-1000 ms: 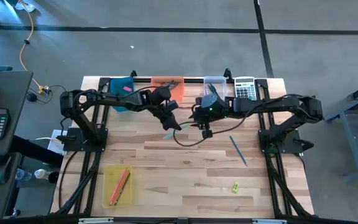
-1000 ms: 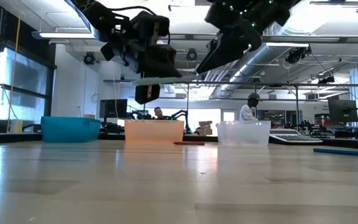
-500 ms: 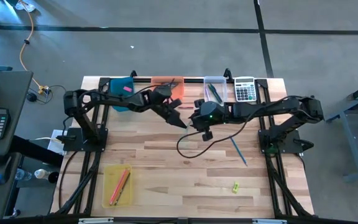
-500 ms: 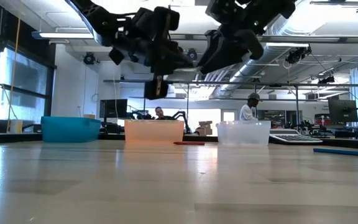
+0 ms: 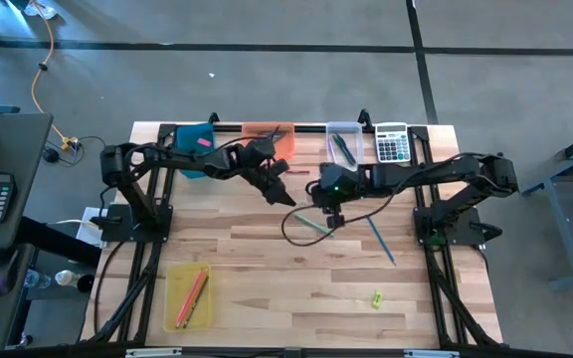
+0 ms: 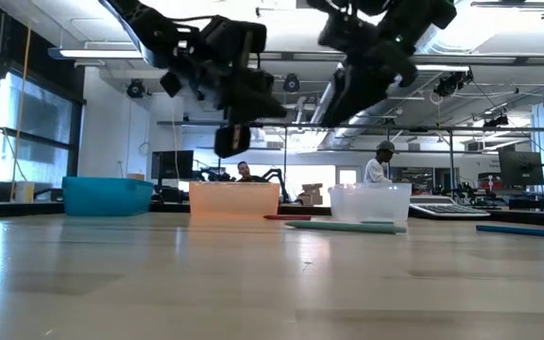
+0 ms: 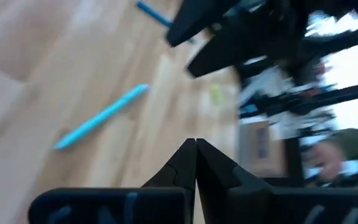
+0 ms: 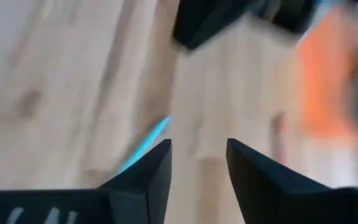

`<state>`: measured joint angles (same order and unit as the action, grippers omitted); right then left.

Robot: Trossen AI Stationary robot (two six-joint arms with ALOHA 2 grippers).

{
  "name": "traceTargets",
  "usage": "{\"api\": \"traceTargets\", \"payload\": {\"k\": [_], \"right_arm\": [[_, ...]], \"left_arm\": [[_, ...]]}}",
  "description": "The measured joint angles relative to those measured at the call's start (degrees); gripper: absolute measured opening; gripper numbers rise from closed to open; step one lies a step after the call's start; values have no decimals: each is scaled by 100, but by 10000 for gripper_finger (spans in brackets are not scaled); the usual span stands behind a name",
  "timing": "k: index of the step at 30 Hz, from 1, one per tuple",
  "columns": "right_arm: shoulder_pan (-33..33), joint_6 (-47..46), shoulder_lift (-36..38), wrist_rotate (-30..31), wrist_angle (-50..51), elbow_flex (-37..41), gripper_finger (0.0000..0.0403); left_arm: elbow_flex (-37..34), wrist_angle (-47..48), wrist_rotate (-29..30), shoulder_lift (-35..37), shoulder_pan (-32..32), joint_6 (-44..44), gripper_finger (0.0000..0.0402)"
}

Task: Sort crayons/erasers/pens/pencils in bins
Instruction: Put the light blue pen into the transparent bin

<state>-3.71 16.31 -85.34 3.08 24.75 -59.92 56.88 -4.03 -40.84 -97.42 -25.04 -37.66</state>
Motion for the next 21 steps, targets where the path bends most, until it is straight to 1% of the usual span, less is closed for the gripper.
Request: {"api": "traceTargets", "payload": {"k": [3,5,7,10,12,15,18,21], "right_arm": [[-3,-1224,0,-490,406,0,116],[25,-2023,-11,-691,531,22,97],[89,-2816,-19,-717,551,105,82],[262,-3616,-94,-462,460,207,76],[372,-3992,-228,-393,474,225,84],[562,-4415,-571,-355,459,201,107],[712,-4720,-957,-331,443,190,132],[782,-5040,-1342,-289,469,190,148]], "left_arm": [[-33,747,517,240,3,823,1],[-176,893,728,435,-23,1229,1],[-446,813,748,692,-89,1395,1],[-935,556,799,1061,-200,1430,0],[-1271,406,849,1324,-277,1415,0],[-1648,244,927,1738,-393,1391,0],[-1879,238,946,2075,-503,1429,0],[-2050,240,949,2359,-603,1463,0]]}}
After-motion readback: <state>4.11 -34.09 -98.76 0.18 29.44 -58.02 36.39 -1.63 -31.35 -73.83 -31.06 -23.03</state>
